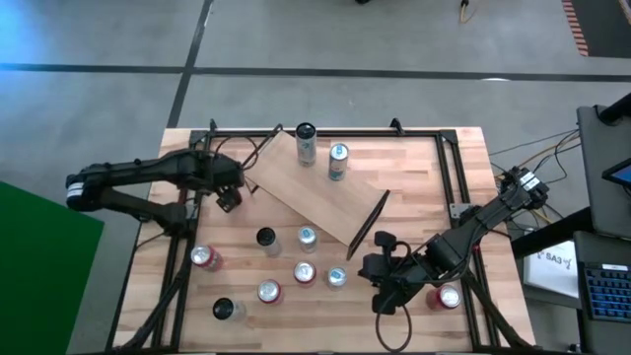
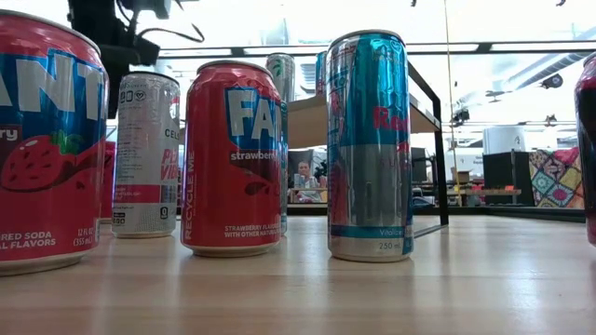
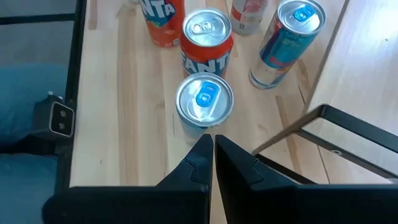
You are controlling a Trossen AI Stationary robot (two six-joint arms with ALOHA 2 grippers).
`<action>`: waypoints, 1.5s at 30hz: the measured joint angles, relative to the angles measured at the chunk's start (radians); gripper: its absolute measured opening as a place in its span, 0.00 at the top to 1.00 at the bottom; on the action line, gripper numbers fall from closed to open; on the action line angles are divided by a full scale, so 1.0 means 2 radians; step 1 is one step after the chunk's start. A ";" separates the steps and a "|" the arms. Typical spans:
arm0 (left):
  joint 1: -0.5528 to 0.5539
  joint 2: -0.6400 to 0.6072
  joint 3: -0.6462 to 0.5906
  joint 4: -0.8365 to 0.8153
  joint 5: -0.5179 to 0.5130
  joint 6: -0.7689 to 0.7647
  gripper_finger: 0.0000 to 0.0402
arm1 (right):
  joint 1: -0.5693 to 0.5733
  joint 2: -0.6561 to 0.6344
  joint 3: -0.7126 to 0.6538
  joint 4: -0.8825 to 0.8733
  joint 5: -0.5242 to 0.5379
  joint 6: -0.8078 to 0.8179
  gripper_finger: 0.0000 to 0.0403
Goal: Place canned beverage on shelf
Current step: Put the red/black soda can on the shelf
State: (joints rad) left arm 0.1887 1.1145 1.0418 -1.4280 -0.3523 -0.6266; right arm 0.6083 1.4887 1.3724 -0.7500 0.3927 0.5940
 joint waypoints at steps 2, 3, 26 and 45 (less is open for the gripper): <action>0.012 0.000 -0.007 0.014 0.000 0.011 0.24 | 0.000 0.000 0.000 0.003 0.000 0.000 0.98; 0.017 0.000 -0.011 0.022 0.000 0.017 0.24 | 0.000 0.000 0.000 0.003 0.000 0.000 0.98; 0.038 -0.002 -0.078 0.089 0.008 0.052 0.24 | 0.000 0.000 0.000 0.004 0.000 0.000 0.98; 0.038 -0.003 -0.111 0.126 -0.014 0.060 0.24 | 0.000 0.000 0.000 0.004 0.000 0.005 0.98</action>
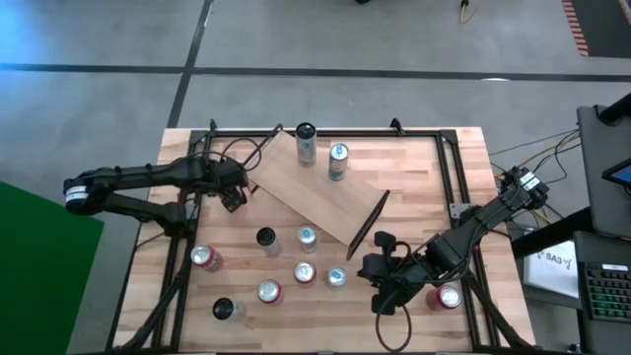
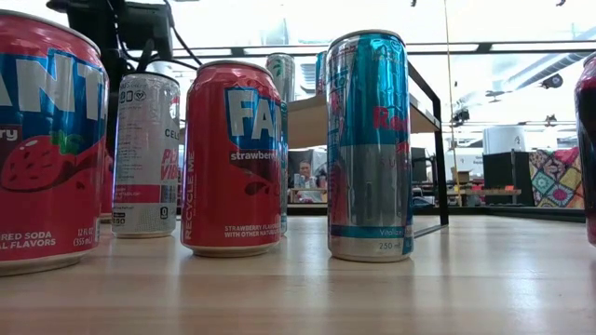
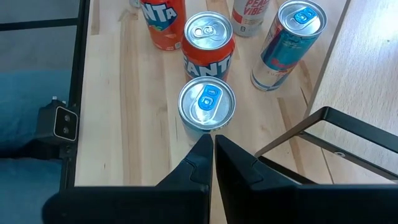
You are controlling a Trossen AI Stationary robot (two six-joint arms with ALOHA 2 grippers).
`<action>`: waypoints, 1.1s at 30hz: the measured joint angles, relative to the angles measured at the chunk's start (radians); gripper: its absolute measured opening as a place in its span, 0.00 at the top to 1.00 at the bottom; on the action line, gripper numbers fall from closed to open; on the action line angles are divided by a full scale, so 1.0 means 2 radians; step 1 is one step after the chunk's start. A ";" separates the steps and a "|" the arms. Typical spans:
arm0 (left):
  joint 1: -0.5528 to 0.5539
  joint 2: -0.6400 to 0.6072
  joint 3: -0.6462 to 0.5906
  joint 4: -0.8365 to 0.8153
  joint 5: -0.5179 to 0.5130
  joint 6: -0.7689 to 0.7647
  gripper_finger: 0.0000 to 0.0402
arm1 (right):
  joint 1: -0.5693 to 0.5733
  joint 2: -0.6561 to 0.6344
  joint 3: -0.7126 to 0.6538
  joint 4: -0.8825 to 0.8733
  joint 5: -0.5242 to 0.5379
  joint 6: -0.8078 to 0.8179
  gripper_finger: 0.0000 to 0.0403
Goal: Place canned beverage on shelf
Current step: Put the red/black soda can on the shelf
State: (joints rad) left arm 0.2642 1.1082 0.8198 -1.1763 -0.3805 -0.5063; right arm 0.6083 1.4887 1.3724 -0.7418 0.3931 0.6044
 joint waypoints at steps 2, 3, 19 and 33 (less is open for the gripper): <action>0.000 0.000 0.003 0.000 0.003 -0.001 0.24 | 0.000 0.000 0.000 0.000 0.000 0.000 0.98; 0.000 0.001 0.007 0.000 0.006 -0.001 0.24 | 0.000 0.000 0.000 0.000 0.000 0.000 0.98; 0.000 0.001 0.068 -0.051 0.031 0.007 0.24 | 0.000 0.000 0.000 0.000 0.000 0.002 0.98; 0.008 0.002 0.042 -0.015 0.025 0.024 0.24 | 0.000 0.000 0.000 0.000 -0.001 0.007 0.98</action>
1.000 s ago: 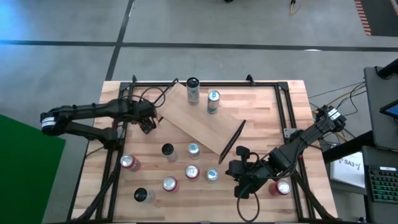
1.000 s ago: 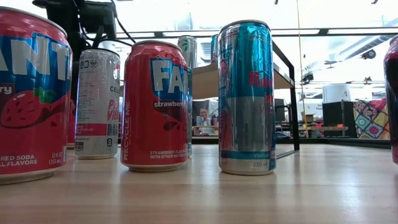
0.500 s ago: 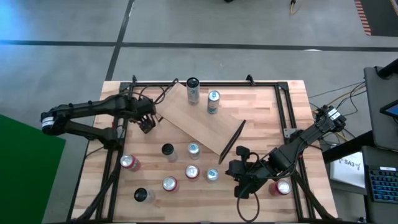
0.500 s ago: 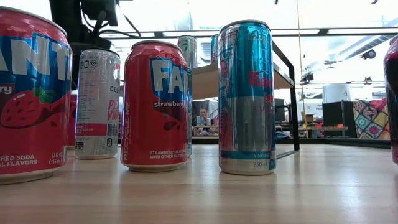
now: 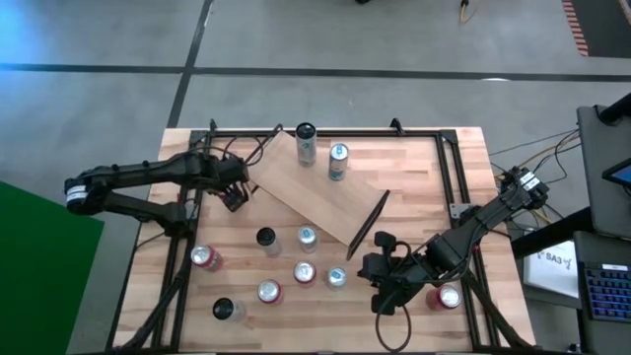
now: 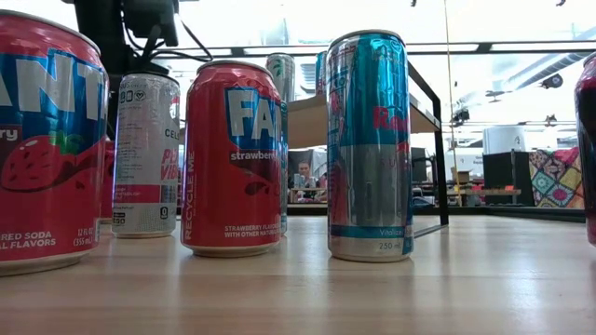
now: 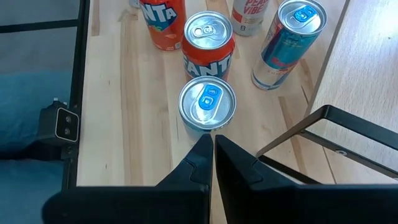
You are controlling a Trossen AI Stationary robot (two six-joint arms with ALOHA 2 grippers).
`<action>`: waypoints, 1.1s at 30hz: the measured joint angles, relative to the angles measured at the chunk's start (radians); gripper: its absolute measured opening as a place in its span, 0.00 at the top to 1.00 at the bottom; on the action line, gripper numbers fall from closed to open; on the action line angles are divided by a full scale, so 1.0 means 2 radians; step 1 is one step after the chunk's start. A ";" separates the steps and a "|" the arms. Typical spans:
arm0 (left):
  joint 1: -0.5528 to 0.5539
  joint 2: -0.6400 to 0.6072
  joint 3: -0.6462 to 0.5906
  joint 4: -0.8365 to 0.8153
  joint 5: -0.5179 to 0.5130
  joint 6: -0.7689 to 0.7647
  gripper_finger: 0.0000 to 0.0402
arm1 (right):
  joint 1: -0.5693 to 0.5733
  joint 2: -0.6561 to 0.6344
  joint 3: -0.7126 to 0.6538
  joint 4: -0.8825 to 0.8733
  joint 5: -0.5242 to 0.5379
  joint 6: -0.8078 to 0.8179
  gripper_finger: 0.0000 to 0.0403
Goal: Place canned beverage on shelf
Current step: Put the red/black soda can on the shelf
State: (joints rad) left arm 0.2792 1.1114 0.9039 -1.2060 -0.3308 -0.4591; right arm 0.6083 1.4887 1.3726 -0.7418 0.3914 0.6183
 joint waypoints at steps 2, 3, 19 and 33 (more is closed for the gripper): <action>0.004 0.000 0.000 0.001 -0.007 0.001 0.24 | 0.000 0.000 0.000 0.000 -0.001 0.004 0.98; 0.005 0.000 -0.001 0.000 -0.012 0.000 0.24 | 0.000 0.000 0.000 0.000 -0.002 0.005 0.98; 0.007 -0.001 -0.040 0.018 -0.014 -0.003 0.24 | 0.000 0.000 0.000 0.000 -0.003 0.005 0.98; 0.007 -0.002 -0.062 0.045 -0.016 -0.019 0.26 | 0.000 0.000 0.000 0.000 -0.003 0.005 0.98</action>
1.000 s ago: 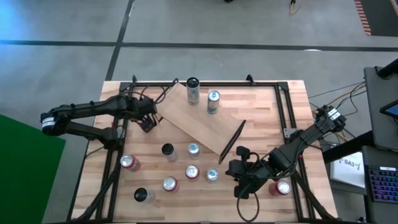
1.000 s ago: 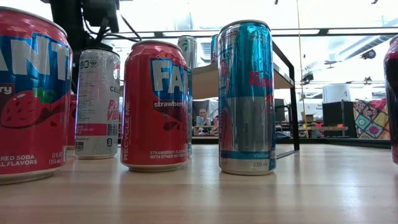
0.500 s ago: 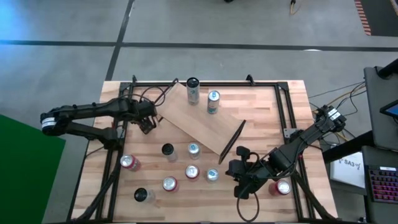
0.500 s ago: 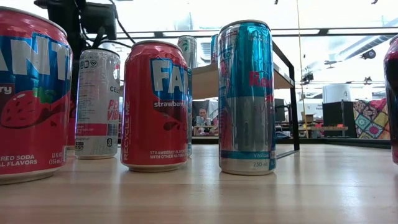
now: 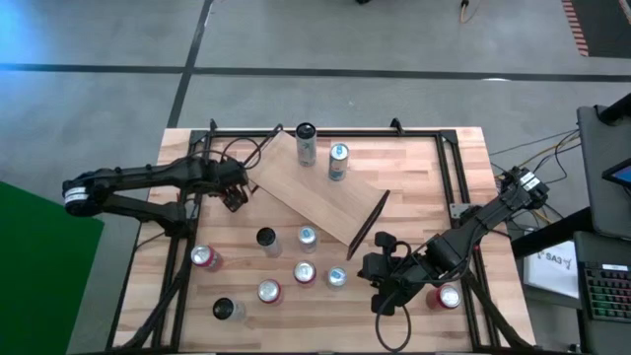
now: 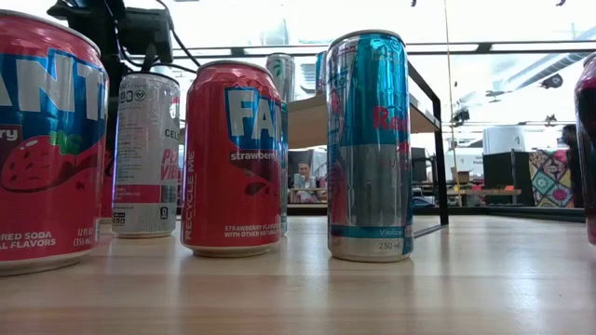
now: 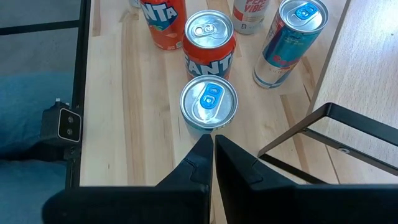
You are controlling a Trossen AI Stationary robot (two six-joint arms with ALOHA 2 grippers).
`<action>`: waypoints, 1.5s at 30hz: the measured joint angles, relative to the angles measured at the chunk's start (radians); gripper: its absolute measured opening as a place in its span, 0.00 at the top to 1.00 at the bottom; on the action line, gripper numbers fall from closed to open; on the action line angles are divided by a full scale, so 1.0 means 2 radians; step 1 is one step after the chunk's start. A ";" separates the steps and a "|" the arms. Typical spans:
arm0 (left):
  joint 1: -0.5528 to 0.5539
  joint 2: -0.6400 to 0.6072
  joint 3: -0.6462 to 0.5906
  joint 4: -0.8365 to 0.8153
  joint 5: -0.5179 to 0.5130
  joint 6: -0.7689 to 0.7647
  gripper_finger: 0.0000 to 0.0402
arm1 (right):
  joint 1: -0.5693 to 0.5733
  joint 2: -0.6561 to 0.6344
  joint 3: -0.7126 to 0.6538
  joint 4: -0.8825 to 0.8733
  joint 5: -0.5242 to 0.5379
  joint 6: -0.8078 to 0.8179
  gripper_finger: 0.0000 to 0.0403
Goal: Place canned beverage on shelf
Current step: Put the red/black soda can on the shelf
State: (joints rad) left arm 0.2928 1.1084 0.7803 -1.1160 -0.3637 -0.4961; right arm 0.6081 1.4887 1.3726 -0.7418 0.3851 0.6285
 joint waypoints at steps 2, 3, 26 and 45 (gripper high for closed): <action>0.000 0.000 0.001 -0.001 0.002 0.000 0.28 | 0.000 0.000 0.000 0.000 0.000 0.000 0.98; 0.000 0.000 0.003 -0.002 0.003 0.000 0.28 | 0.000 0.000 0.000 0.000 0.000 0.000 0.98; -0.005 -0.030 0.004 -0.041 0.022 -0.005 0.30 | 0.000 0.000 0.000 0.000 0.000 0.000 0.98; -0.012 -0.078 0.074 -0.103 0.023 -0.011 0.30 | 0.000 0.000 0.000 0.001 0.004 0.000 0.98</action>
State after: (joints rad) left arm 0.2686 0.9526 0.9279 -1.3214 -0.3181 -0.5177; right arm 0.6082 1.4887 1.3727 -0.7403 0.3935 0.6277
